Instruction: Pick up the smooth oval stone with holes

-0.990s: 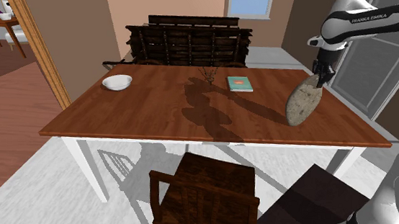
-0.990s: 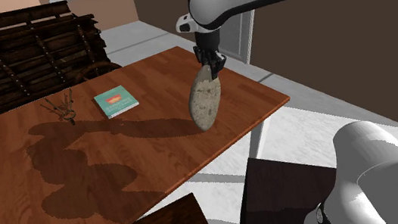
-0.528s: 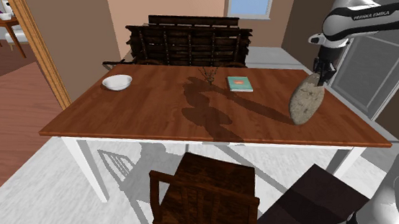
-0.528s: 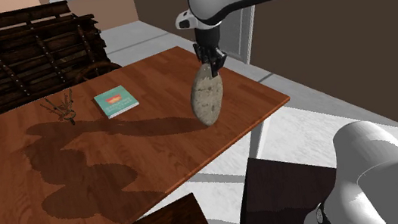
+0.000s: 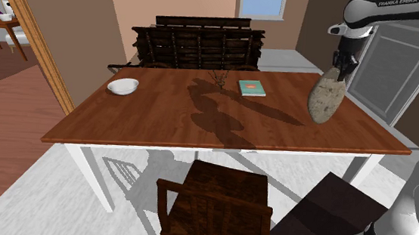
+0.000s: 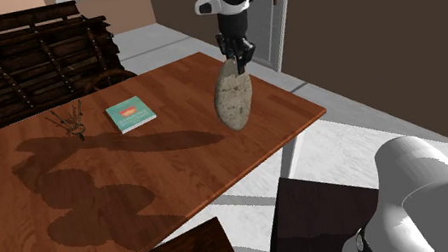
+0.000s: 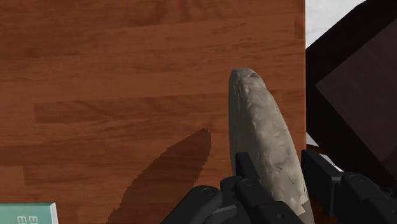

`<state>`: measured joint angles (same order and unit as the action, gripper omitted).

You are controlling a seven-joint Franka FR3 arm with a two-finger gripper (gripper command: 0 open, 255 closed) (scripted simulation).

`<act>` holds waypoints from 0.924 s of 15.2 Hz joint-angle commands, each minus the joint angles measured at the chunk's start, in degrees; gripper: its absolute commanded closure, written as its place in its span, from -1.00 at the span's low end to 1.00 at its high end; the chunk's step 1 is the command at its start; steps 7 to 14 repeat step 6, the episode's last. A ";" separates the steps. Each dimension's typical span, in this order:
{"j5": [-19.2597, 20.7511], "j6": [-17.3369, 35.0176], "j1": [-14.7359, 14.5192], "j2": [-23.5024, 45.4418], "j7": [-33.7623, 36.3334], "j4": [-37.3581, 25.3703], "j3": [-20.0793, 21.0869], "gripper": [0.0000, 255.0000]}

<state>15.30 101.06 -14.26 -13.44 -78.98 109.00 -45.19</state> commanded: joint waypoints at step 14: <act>-0.58 -3.82 -0.29 0.54 -0.62 -4.32 0.25 1.00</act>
